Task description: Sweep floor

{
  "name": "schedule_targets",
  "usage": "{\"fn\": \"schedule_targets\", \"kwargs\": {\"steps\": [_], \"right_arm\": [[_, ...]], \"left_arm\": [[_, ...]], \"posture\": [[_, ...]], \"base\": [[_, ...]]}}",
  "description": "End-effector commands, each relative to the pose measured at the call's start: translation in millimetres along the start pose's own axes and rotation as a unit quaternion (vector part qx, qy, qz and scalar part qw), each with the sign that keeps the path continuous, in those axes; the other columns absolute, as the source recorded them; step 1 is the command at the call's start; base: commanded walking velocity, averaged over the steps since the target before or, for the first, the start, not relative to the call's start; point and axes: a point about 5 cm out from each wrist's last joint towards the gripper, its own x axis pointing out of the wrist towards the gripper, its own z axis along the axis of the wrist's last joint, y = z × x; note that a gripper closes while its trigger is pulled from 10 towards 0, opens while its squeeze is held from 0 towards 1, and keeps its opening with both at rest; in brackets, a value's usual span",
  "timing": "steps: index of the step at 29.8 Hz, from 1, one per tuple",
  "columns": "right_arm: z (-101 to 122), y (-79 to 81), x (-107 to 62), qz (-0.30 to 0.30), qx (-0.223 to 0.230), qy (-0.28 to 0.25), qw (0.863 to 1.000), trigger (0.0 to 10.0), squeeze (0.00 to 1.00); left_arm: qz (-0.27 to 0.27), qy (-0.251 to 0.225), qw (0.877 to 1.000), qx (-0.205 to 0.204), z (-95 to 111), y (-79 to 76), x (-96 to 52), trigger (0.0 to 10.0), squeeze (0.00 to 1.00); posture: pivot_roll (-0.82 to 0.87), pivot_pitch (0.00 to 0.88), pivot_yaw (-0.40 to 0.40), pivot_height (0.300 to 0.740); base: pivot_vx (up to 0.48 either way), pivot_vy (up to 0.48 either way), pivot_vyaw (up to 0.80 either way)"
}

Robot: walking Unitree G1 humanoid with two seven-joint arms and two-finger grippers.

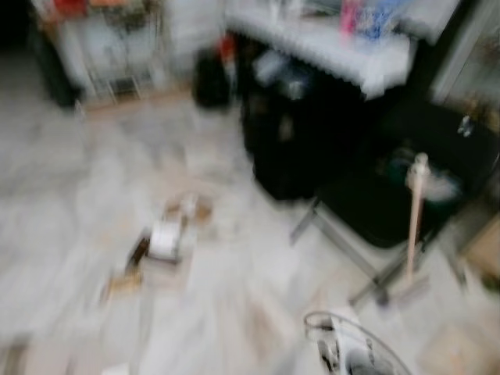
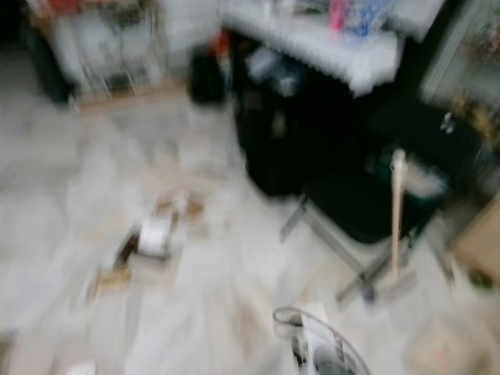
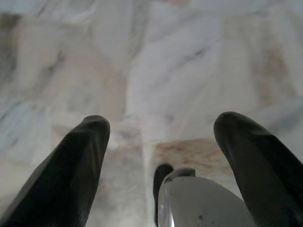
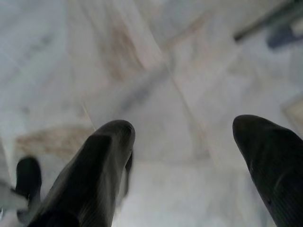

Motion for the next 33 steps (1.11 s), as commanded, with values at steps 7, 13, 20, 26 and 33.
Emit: {"fn": "schedule_targets", "kwargs": {"steps": [7,13,20,26,33], "right_arm": [[7,4.6,0.9,0.006,-0.001,-0.008,1.0,10.0,0.0],[8,4.4,1.0,0.005,0.0,-0.009,1.0,10.0,0.0],[14,7.2,1.6,0.007,-0.001,-0.015,1.0,10.0,0.0],[19,7.9,1.9,0.007,0.003,-0.022,1.0,10.0,0.0],[20,9.5,2.0,0.01,-0.003,-0.021,1.0,10.0,0.0]], "left_arm": [[0.009,0.014,1.0,0.004,-7,7.7,-3.0,10.0,0.0],[0.007,0.015,1.0,0.005,-7,6.9,-2.6,10.0,0.0],[0.009,0.012,1.0,0.006,1,10.3,1.2,10.0,0.0],[0.008,0.003,1.0,0.006,7,9.0,3.8,10.0,0.0],[0.009,0.0,1.0,0.005,8,8.1,4.1,10.0,0.0]], "posture": [[-0.2,0.0,0.019,0.74],[-0.21,0.0,0.02,0.74],[-0.22,0.0,0.024,0.74],[-0.22,0.0,0.013,0.74],[-0.21,0.0,0.01,0.74]], "base": [[0.0,0.0,-0.79],[0.0,0.0,-0.79],[0.0,0.0,-0.79],[0.0,0.0,-0.79],[0.0,0.0,-0.79]]}}
